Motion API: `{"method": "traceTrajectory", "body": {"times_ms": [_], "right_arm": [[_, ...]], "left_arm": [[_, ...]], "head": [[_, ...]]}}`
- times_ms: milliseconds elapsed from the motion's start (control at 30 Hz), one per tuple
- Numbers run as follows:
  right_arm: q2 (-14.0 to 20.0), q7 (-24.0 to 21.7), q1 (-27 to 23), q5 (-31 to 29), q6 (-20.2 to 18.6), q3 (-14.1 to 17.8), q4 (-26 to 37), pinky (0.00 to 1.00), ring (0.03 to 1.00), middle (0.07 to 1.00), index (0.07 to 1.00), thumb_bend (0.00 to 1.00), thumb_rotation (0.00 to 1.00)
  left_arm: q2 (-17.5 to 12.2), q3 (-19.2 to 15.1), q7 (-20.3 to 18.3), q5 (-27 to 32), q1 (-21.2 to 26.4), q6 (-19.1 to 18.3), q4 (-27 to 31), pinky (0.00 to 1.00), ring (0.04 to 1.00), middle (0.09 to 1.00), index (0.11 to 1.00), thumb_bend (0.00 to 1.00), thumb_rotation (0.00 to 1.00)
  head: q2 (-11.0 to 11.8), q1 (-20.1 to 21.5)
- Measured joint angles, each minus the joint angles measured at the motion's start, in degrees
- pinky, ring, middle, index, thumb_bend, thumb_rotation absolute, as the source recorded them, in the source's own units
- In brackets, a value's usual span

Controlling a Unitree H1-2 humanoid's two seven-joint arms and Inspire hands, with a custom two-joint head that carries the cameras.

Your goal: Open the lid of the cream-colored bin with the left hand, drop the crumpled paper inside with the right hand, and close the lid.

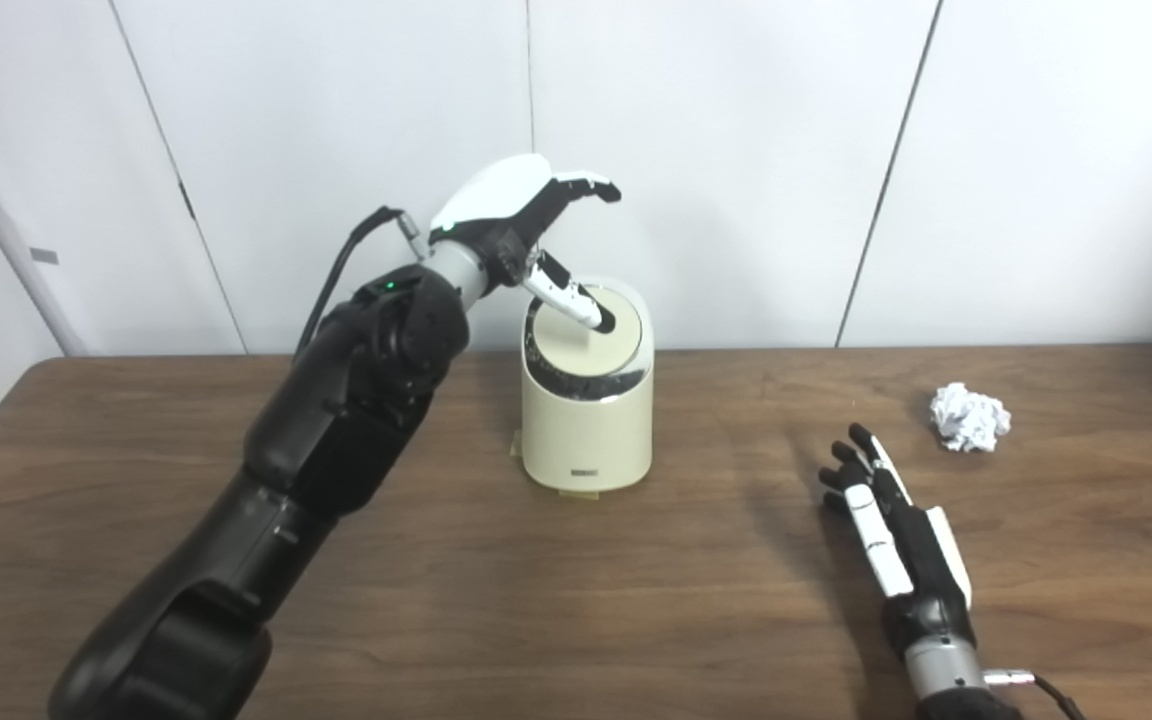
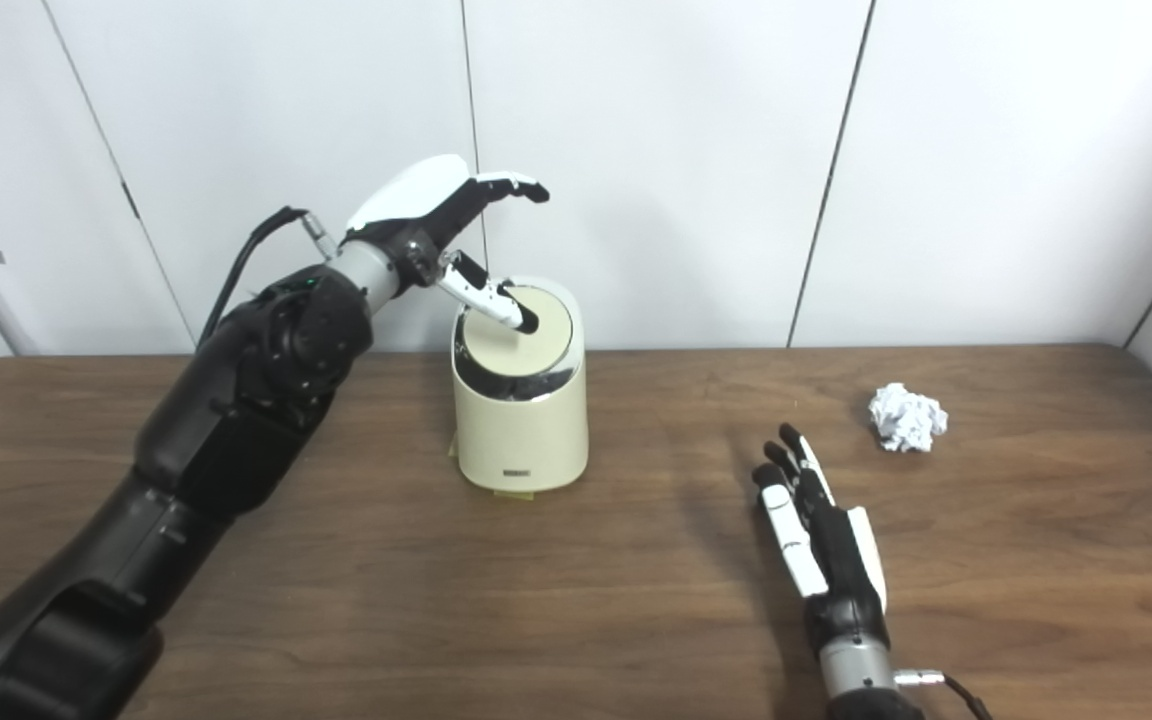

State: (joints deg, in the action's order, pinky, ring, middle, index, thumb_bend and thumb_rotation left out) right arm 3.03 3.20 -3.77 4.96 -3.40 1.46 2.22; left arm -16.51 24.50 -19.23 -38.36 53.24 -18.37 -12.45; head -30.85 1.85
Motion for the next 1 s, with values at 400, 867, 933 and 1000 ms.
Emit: {"method": "traceTrajectory", "body": {"times_ms": [400,867,933,1000], "right_arm": [[-0.30,-0.01,0.06,-0.07,0.26,-0.36,-0.01,0.84,0.858,0.904,0.957,0.47,0.88],[-0.96,0.72,0.11,-0.14,0.30,-0.30,-0.04,0.84,0.864,0.922,0.955,0.50,0.87],[-1.00,0.71,0.11,-0.14,0.29,-0.34,-0.04,0.85,0.868,0.924,0.955,0.51,0.87],[-0.99,0.71,0.11,-0.14,0.27,-0.34,-0.03,0.85,0.870,0.925,0.955,0.50,0.88]], "left_arm": [[1.45,2.30,3.68,-5.73,-0.01,4.41,-5.57,0.78,0.882,0.896,0.874,0.93,0.03],[1.18,4.68,11.97,-10.95,0.24,12.85,-10.54,0.79,0.875,0.877,0.861,0.96,0.02],[1.16,4.83,12.92,-11.39,0.25,13.69,-11.36,0.78,0.881,0.879,0.863,0.97,0.01],[1.06,5.22,13.21,-11.88,0.25,13.96,-11.44,0.80,0.894,0.886,0.869,0.97,0.01]], "head": [[-0.09,0.26],[-0.44,1.23],[-0.53,1.32],[-0.53,1.41]]}}
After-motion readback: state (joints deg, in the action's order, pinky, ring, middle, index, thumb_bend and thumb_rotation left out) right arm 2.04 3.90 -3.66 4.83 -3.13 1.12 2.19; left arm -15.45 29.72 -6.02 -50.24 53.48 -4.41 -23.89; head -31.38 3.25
